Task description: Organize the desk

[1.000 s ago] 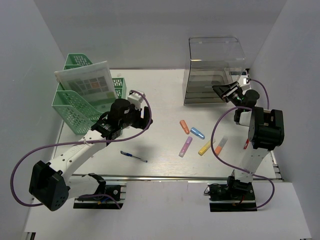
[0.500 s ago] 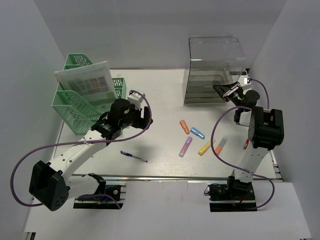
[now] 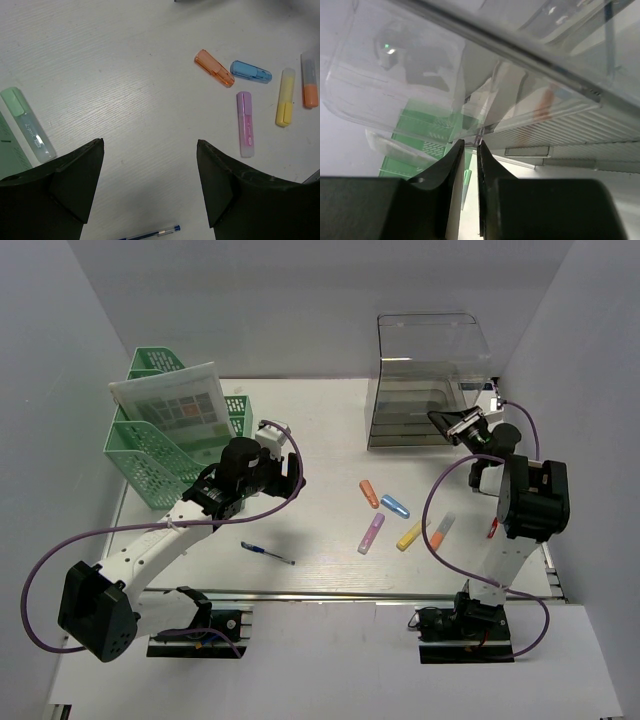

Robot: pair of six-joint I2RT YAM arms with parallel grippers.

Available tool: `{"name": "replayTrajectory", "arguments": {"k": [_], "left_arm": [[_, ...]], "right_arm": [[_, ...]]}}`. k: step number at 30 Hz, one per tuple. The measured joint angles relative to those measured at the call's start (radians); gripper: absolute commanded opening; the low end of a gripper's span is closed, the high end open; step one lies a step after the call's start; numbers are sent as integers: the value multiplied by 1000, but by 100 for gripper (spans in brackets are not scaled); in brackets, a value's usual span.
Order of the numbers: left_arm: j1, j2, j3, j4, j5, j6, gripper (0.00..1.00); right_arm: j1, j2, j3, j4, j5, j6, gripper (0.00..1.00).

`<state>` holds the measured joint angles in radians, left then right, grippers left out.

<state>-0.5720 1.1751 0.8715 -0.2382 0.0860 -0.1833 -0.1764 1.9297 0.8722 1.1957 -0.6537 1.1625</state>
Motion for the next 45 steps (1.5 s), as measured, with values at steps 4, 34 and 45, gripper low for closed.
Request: {"name": "replayTrajectory", "arguments": {"k": [4, 34, 45], "left_arm": [[0, 0, 0, 0, 0, 0, 85], [-2, 210, 82, -112, -335, -66, 82], [-9, 506, 262, -264, -610, -150, 75]], "right_arm": [[-7, -42, -20, 5, -6, 12, 7], [-20, -154, -37, 21, -32, 115, 7], [-21, -154, -37, 42, -35, 142, 6]]}}
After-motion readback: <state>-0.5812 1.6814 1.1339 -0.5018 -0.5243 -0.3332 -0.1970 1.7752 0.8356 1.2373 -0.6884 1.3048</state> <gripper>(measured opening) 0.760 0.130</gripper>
